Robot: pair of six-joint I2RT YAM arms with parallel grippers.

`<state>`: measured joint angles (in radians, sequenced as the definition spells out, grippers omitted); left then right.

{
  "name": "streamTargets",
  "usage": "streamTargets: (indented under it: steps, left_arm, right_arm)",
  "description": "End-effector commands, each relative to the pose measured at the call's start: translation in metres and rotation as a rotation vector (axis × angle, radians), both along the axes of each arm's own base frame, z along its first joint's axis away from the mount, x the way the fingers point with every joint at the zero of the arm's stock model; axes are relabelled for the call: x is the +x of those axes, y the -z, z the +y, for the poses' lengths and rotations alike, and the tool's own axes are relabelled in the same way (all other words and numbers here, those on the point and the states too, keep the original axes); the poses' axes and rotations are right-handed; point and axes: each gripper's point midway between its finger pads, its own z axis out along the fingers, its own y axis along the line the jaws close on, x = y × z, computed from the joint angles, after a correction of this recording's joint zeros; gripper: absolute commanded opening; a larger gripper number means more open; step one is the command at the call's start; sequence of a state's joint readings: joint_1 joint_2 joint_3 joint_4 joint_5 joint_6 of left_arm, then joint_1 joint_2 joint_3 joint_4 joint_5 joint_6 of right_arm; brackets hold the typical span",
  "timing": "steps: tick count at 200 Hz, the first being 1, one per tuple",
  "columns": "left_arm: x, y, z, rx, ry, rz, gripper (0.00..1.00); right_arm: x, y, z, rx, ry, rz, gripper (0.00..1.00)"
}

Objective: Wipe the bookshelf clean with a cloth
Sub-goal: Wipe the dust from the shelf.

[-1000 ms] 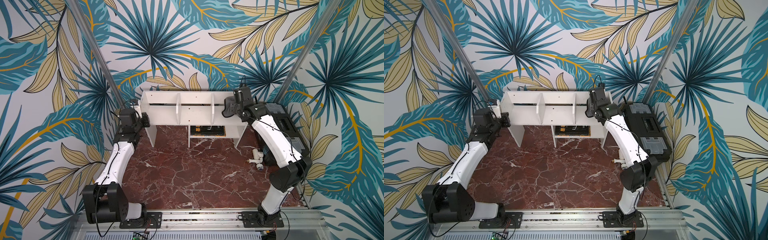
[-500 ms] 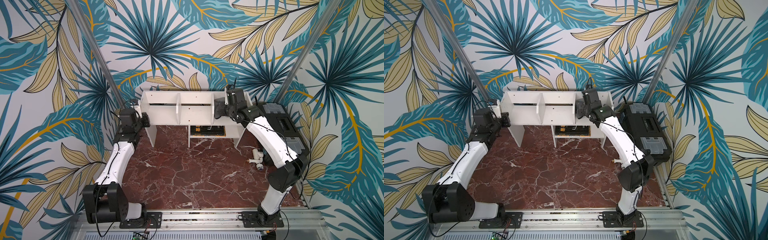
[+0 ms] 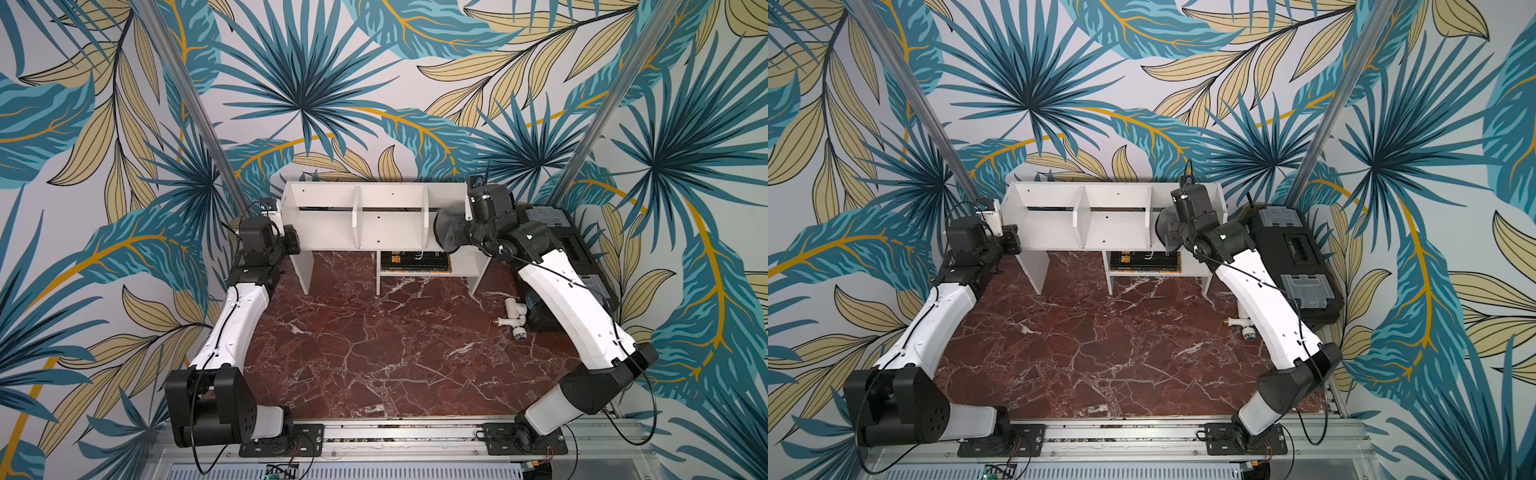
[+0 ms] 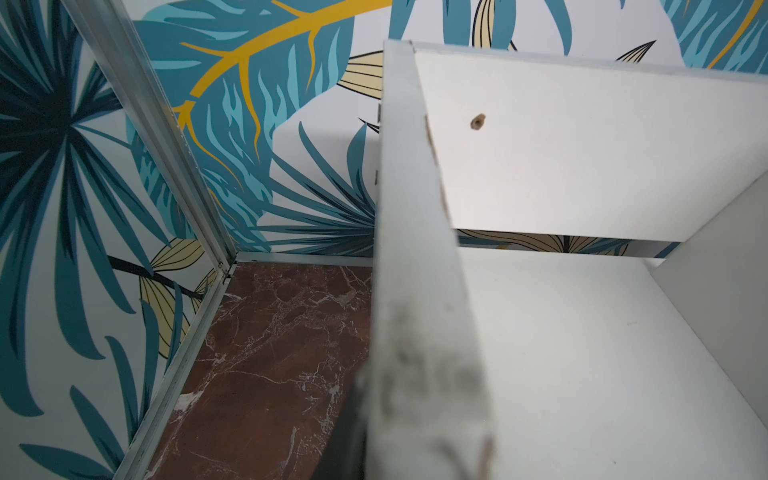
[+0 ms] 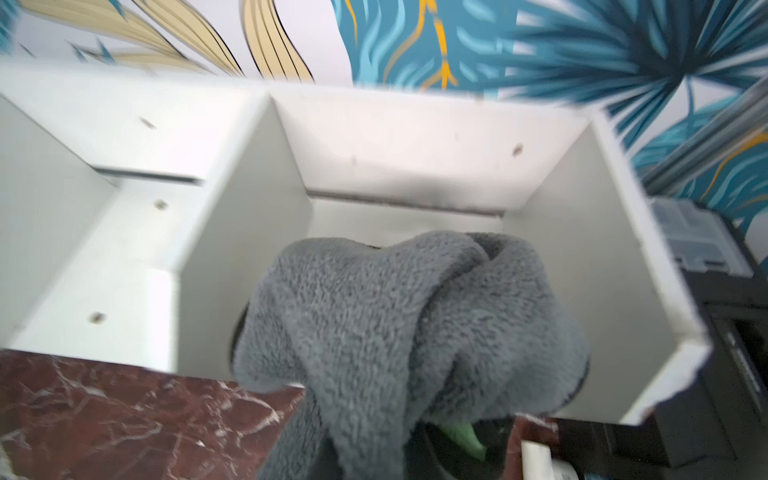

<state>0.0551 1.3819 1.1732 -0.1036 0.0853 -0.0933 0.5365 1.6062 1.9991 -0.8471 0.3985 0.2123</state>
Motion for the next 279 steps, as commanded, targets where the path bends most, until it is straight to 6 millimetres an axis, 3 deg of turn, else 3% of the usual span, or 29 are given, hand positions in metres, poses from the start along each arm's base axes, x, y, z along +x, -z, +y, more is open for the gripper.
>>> streamTargets:
  steps: [1, 26, 45, 64, 85, 113, 134, 159, 184, 215, 233, 246, 266, 279]
  left_arm:
    - [-0.008, 0.01, -0.051, -0.166, 0.162, 0.055, 0.0]
    - [-0.009, 0.009, -0.049, -0.163, 0.152, 0.052, 0.0]
    - [-0.009, 0.008, -0.049, -0.164, 0.154, 0.05, 0.0]
    - [-0.009, 0.008, -0.049, -0.164, 0.153, 0.05, 0.0]
    - [-0.009, 0.008, -0.048, -0.16, 0.15, 0.05, 0.0]
    - [-0.009, 0.008, -0.048, -0.157, 0.148, 0.049, 0.0]
    - [-0.009, 0.008, -0.047, -0.155, 0.146, 0.049, 0.0]
    - [-0.01, 0.007, -0.046, -0.151, 0.142, 0.049, 0.0]
    - [-0.01, 0.007, -0.047, -0.154, 0.146, 0.049, 0.0]
    - [-0.01, 0.006, -0.047, -0.149, 0.145, 0.047, 0.0]
    - [-0.011, 0.005, -0.047, -0.146, 0.144, 0.043, 0.0]
    - [-0.011, 0.005, -0.046, -0.146, 0.142, 0.043, 0.0]
    - [-0.011, 0.004, -0.047, -0.147, 0.145, 0.042, 0.0]
    - [-0.011, 0.005, -0.047, -0.146, 0.146, 0.042, 0.0]
  right_arm:
    - [-0.014, -0.035, 0.026, 0.018, -0.055, -0.07, 0.0]
    - [-0.005, -0.052, 0.073, 0.072, -0.12, -0.119, 0.0]
    - [0.011, -0.044, 0.106, 0.093, -0.141, -0.117, 0.0]
    - [0.029, -0.027, 0.129, 0.09, -0.131, -0.105, 0.0]
    - [0.048, 0.005, 0.142, 0.073, -0.103, -0.066, 0.0]
    - [0.057, 0.05, 0.164, 0.049, -0.145, 0.021, 0.0]
    - [0.053, 0.08, 0.168, -0.019, -0.152, 0.075, 0.0]
    - [0.044, 0.099, 0.138, -0.13, -0.065, 0.11, 0.0]
    - [0.046, 0.095, 0.104, -0.24, 0.043, 0.1, 0.0]
    - [0.071, 0.085, 0.098, -0.282, 0.1, 0.047, 0.01]
    - [0.085, 0.072, 0.109, -0.244, 0.087, -0.016, 0.01]
    - [0.091, 0.063, 0.128, -0.17, 0.016, -0.057, 0.02]
    - [0.091, 0.048, 0.163, -0.017, -0.126, -0.1, 0.03]
    - [0.091, 0.035, 0.168, 0.035, -0.139, -0.133, 0.03]
